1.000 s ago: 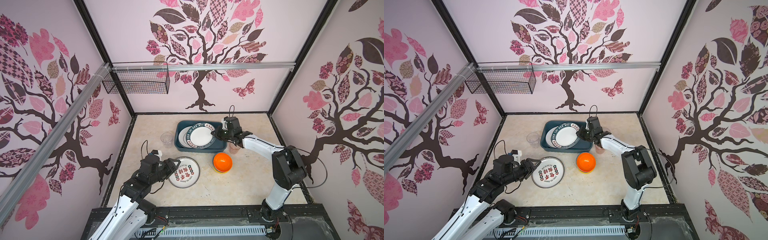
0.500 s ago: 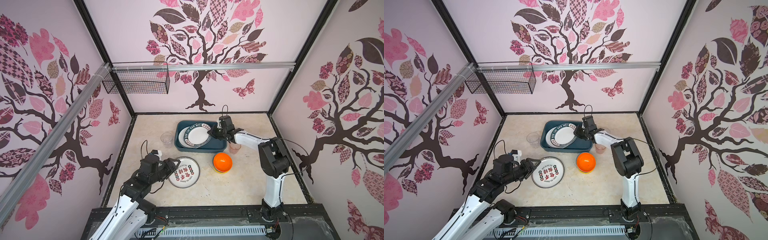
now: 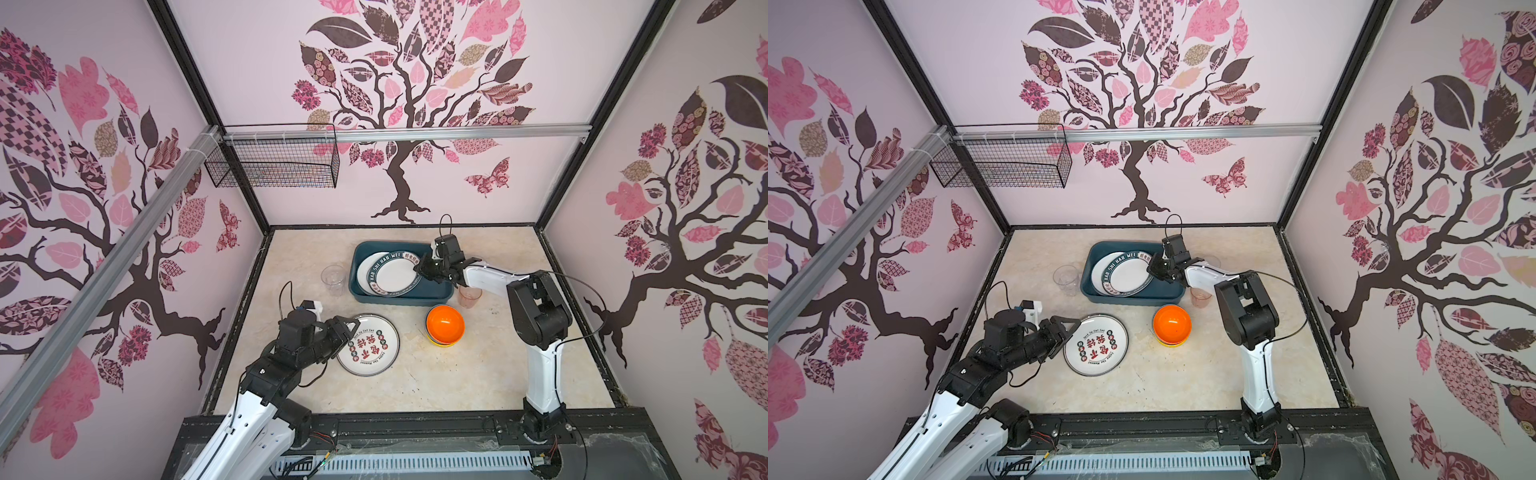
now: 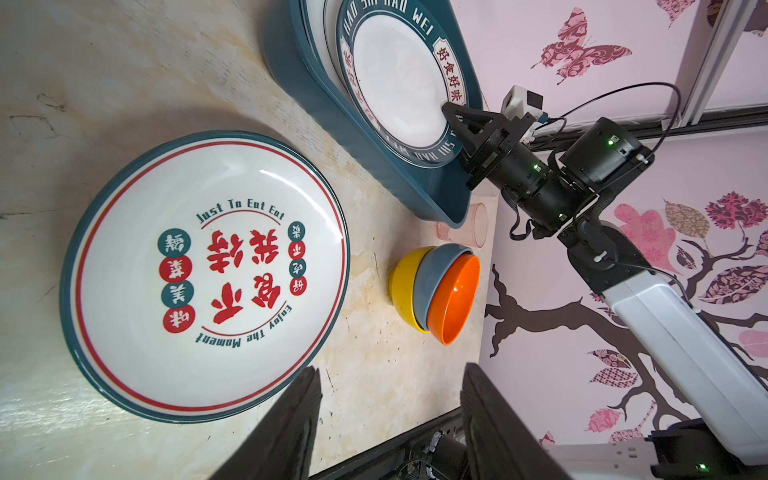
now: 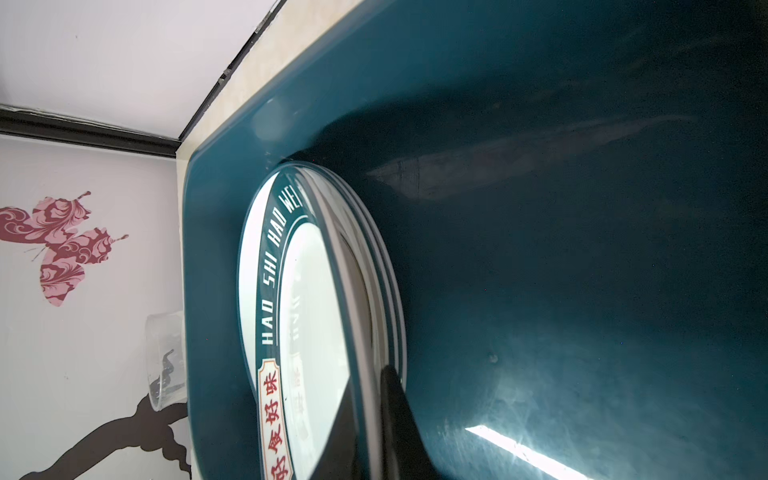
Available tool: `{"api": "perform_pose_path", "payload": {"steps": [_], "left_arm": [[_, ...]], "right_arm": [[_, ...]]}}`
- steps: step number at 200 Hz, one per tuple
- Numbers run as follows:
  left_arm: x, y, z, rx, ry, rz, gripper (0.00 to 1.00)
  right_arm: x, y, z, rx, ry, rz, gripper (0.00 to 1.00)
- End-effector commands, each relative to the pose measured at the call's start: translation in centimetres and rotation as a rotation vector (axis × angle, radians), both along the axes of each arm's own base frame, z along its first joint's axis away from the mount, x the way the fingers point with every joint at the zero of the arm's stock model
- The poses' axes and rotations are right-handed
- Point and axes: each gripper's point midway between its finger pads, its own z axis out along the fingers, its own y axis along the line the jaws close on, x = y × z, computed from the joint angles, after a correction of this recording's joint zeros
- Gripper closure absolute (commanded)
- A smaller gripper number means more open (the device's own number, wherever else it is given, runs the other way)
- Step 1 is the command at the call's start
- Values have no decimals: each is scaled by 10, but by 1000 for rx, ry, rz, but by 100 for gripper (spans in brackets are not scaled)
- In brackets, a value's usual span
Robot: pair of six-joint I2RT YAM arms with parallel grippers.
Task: Place the mixed dishes into the plastic bin
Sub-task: 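Lower the green-rim plate upright against the plates in the bin with the right gripper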
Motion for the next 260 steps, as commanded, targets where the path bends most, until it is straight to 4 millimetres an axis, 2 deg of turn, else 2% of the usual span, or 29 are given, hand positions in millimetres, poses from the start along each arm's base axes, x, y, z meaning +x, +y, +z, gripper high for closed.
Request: {"api": "perform_pose_path", "payload": {"steps": [1, 126, 146, 184, 223, 260], "left_arm": [[-2, 1, -9, -1, 10, -2, 43], [-3, 3, -16, -15, 24, 9, 43], [-3, 3, -17, -17, 28, 10, 43], [-3, 3, -18, -20, 28, 11, 43], [-3, 2, -18, -30, 31, 10, 43], [-2, 2, -19, -33, 32, 11, 43]], "right_arm": [[19, 9, 13, 18, -63, 6, 96], [27, 14, 0, -22, -70, 17, 93], [25, 16, -6, -33, -64, 21, 88], [23, 15, -17, -62, -38, 23, 72], [21, 12, -27, -111, 5, 23, 70], [21, 17, -23, -158, 4, 53, 69]]}}
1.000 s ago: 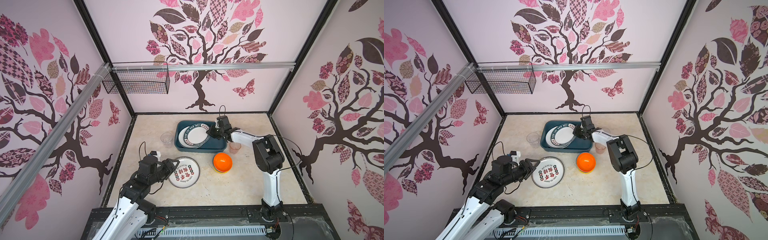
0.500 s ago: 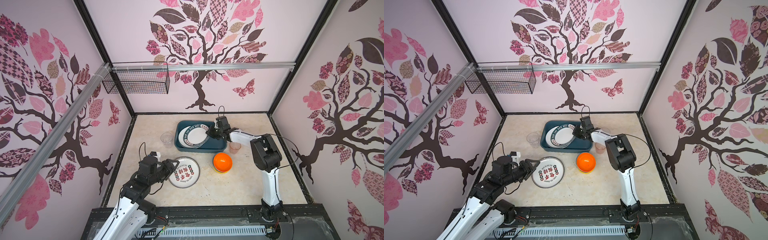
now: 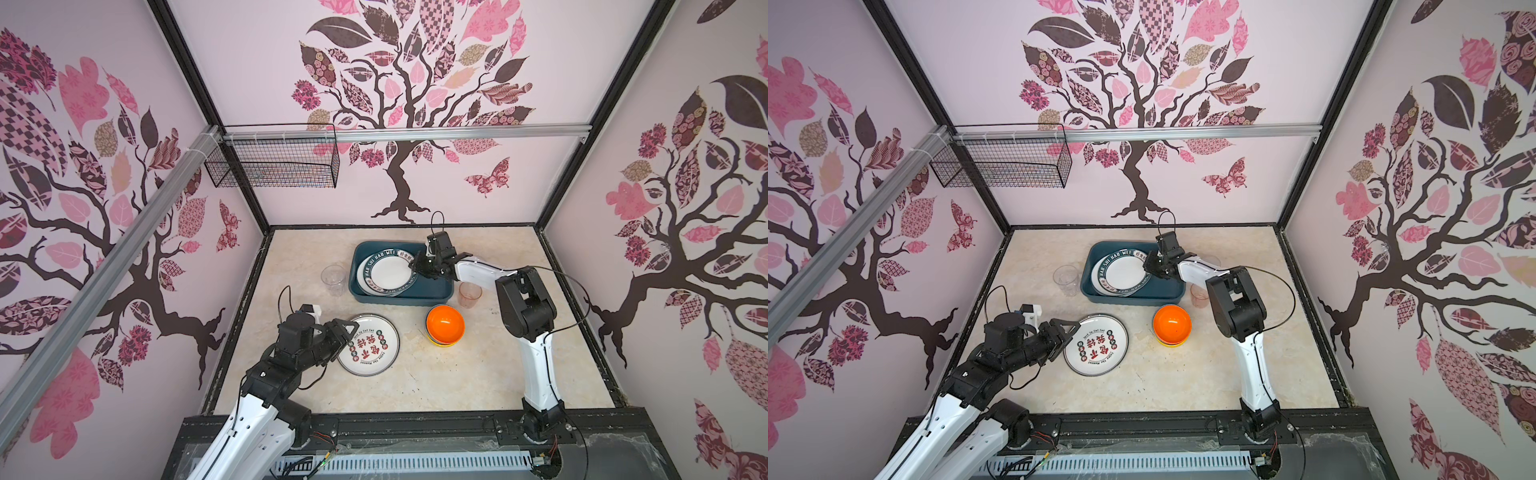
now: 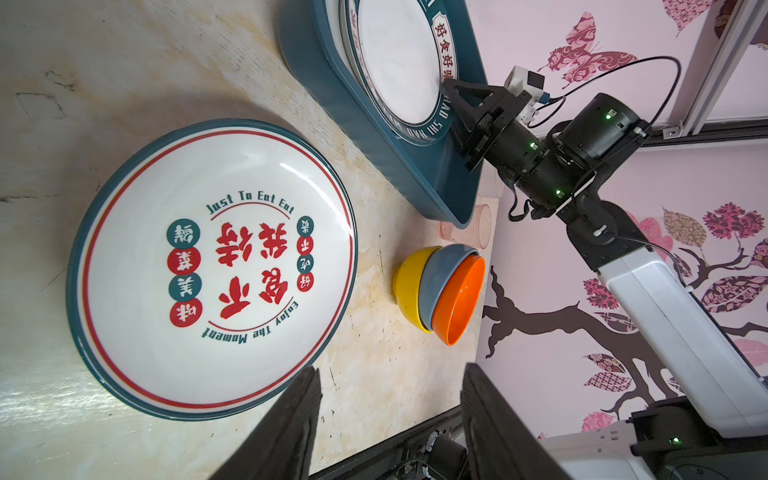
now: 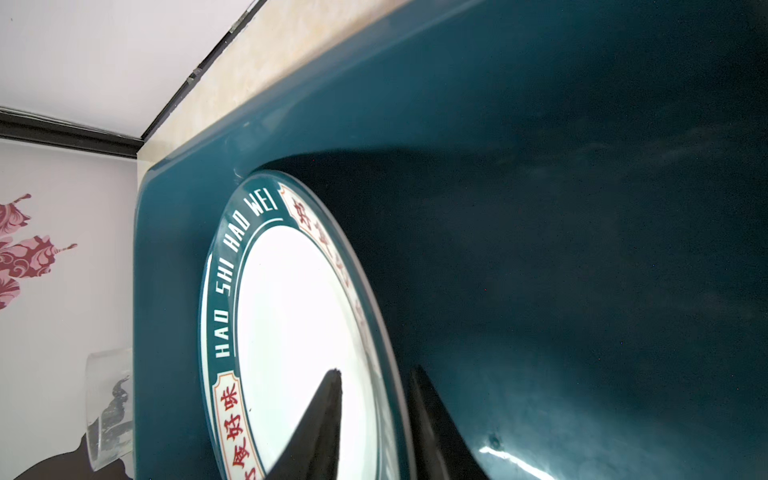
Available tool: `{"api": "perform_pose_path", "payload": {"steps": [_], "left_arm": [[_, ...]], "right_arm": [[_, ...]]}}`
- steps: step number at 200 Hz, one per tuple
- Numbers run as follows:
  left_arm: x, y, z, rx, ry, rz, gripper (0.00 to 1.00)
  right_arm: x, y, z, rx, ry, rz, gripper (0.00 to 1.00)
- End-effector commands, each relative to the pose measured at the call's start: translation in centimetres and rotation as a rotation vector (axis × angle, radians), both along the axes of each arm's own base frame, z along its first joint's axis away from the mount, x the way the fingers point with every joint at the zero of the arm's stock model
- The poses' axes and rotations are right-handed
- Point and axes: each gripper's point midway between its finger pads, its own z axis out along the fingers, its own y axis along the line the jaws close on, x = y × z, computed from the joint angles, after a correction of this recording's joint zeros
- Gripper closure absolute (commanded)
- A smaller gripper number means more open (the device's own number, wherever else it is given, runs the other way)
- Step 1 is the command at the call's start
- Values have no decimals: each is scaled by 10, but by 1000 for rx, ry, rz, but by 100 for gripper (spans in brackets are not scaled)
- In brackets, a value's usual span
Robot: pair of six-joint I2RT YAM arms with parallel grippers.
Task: Place the mixed dishes into the plastic bin
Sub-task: 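Lower the green-rim plate upright against the plates in the bin with the right gripper, then open the right gripper and swing it back toward the red-print plate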
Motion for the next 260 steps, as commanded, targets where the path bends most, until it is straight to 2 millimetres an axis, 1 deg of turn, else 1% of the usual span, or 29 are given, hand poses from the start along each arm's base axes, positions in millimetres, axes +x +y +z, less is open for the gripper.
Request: {"api": "perform_pose_path", "payload": {"steps": [1, 41, 81, 105, 130, 156, 189, 207, 236, 260], "left_arm": [[0, -1, -6, -8, 1, -1, 43], [0, 0, -7, -6, 7, -1, 43], [-2, 2, -12, 11, 25, 6, 43], [-3, 4, -16, 29, 37, 10, 43], [-6, 8, -20, 51, 56, 14, 43], [-8, 11, -27, 73, 90, 19, 43], [-11, 13, -35, 98, 127, 16, 43], [-11, 14, -37, 114, 137, 14, 43], [-13, 18, -41, 143, 156, 19, 43], [-15, 25, -49, 172, 190, 36, 43]], "right_arm": [[0, 6, -8, -62, 11, 28, 68], [-1, 8, -4, -69, 12, 34, 68], [-3, 3, 5, -89, -3, 30, 66], [-6, -1, 17, -99, -21, 29, 66], [-14, -5, 36, -95, -51, 34, 66], [-29, -6, 59, -71, -75, 54, 65], [-55, -5, 84, -38, -100, 97, 63], [-72, -6, 91, -32, -100, 129, 61], [-100, -6, 96, -12, -89, 179, 58], [-126, 2, 99, 33, -75, 259, 56]]}}
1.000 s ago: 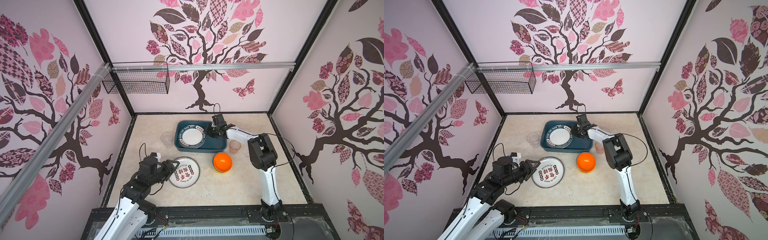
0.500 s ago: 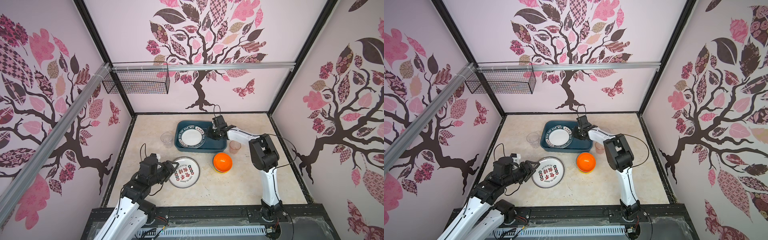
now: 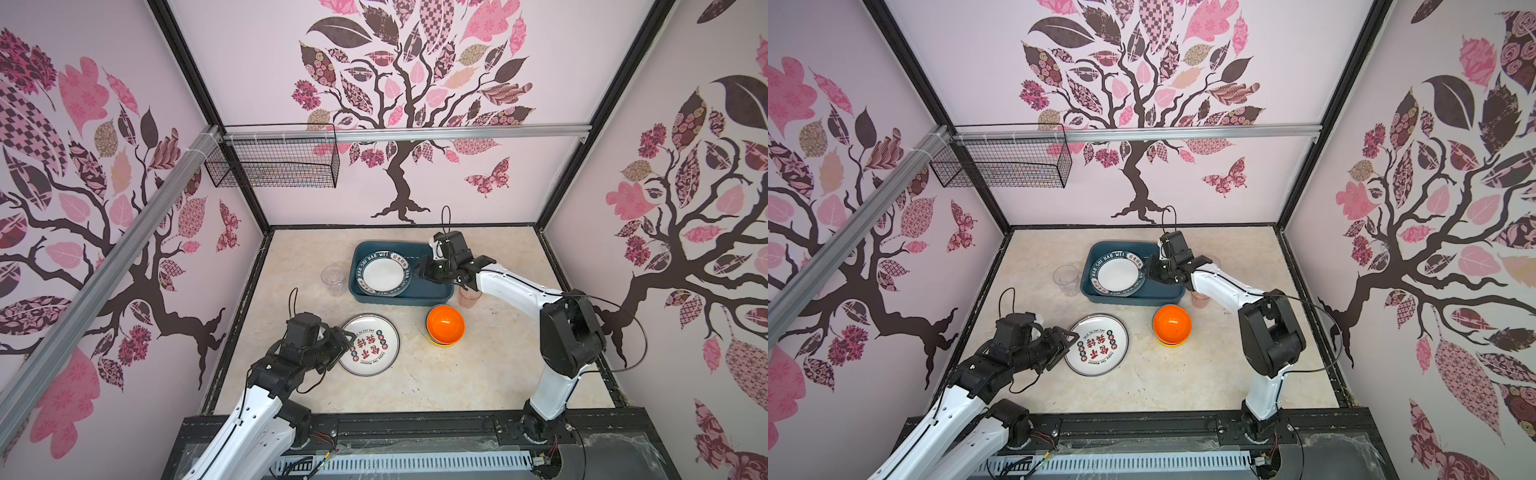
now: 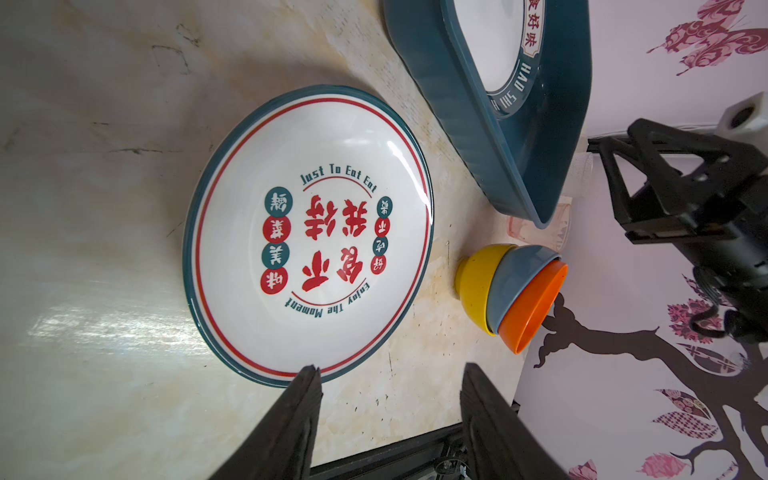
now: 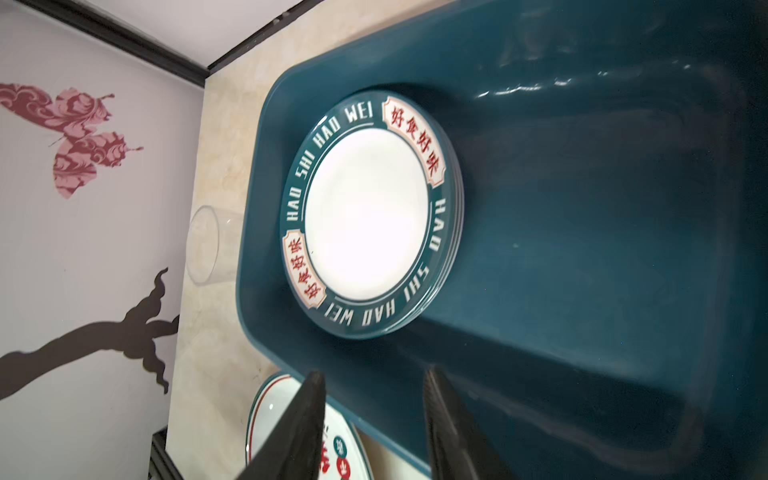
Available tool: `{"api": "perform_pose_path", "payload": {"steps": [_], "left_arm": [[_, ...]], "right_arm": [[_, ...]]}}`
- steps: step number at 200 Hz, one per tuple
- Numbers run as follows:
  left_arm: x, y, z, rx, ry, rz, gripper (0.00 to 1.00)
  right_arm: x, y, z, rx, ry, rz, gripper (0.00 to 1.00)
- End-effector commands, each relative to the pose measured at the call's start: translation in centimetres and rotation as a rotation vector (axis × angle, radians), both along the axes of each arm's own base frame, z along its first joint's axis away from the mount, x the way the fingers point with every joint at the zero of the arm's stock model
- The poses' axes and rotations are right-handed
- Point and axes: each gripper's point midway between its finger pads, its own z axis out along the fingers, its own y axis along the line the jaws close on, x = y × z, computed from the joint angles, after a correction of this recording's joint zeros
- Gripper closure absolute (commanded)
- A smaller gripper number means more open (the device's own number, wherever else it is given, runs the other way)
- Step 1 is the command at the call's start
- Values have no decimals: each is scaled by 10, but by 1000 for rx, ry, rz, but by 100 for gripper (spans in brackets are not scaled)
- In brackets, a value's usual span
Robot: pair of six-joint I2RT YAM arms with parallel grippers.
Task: Place the mixed dishes into the plastic bin
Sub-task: 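Open the right gripper and swing it back toward the red-print plate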
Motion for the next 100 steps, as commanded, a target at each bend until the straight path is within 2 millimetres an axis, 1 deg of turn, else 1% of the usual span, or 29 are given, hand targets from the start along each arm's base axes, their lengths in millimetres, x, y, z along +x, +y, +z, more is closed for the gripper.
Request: {"api": "perform_pose_path", "payload": {"steps": [1, 20, 50, 74, 100], "left_arm": [[-3, 10, -6, 52, 24, 14, 43], [-6, 16, -14, 82, 55, 25, 43], [-9, 21, -25, 111, 83, 35, 40], [-14, 26, -38, 138, 116, 49, 38], [-19, 29, -55, 164, 166, 51, 39]], "right_arm": [[-30, 10, 14, 48, 7, 105, 56], [-51, 18, 16, 83, 25, 171, 55], [-81, 27, 18, 121, 37, 256, 50], [-106, 34, 20, 214, 58, 320, 46], [-127, 36, 17, 239, 69, 357, 45]]}}
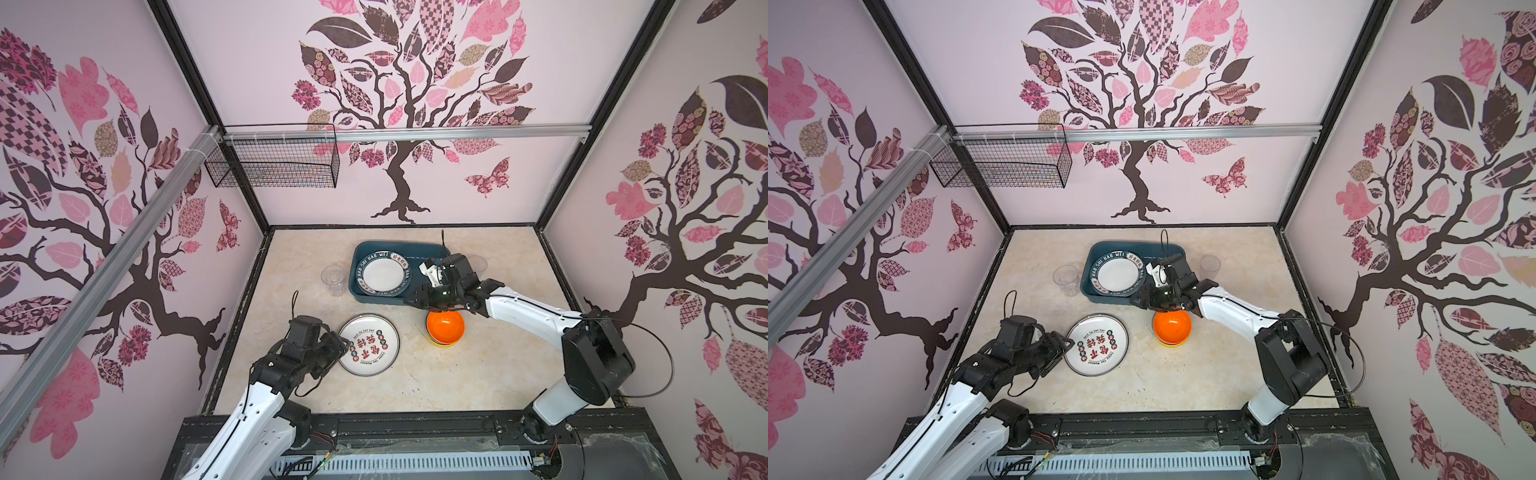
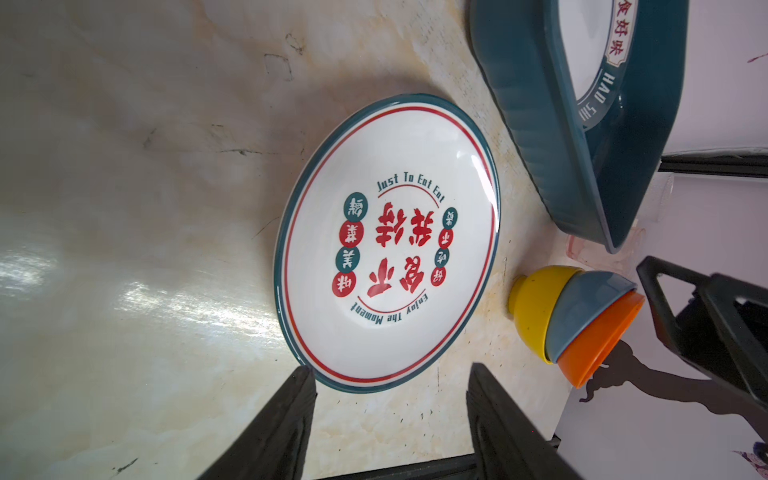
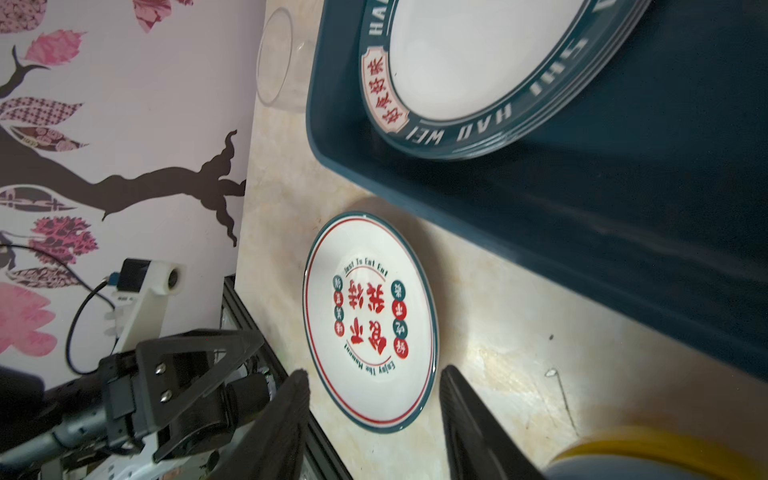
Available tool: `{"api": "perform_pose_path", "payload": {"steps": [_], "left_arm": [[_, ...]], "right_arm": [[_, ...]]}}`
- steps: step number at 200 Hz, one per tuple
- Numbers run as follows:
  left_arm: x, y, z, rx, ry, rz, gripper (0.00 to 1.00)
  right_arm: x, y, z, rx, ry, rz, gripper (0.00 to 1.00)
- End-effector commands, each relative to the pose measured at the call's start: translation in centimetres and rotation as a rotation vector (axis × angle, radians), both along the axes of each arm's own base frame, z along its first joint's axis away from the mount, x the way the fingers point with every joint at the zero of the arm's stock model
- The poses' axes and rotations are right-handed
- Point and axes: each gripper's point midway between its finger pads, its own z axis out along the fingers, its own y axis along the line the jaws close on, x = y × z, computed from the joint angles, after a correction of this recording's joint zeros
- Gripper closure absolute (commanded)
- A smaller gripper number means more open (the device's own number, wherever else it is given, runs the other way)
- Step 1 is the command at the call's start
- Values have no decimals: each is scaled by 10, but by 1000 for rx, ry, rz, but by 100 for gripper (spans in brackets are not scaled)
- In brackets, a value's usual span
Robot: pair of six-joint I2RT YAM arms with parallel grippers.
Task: Place the mixed dishes into the plastic bin
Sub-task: 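Open the right gripper and swing it back toward the red-print plate, then grip opposite rims of the red-print plate with both grippers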
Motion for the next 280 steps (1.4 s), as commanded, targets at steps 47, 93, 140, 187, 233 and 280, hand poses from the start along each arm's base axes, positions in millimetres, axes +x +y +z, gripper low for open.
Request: {"api": "perform_pose_path", "payload": {"steps": [47, 93, 140, 187, 233, 280], "left_arm": [[-8, 8, -43, 62, 99, 12, 43], [-4, 3, -58, 37, 100, 17, 52], [2, 2, -71, 2, 61, 51, 60], [6, 4, -77, 17, 53, 58, 65], [9, 2, -83, 27, 65, 46, 70], [11, 0, -85, 32, 70, 33, 81]], "right_arm": [[-40, 8, 22, 121, -20, 83, 46], [-43, 4, 21, 118, -30, 76, 47], [-43, 4, 22, 118, -35, 73, 47], [-41, 3, 22, 111, -42, 70, 47], [-40, 3, 28, 106, -57, 73, 48], [-39, 2, 31, 95, -70, 68, 48]]}}
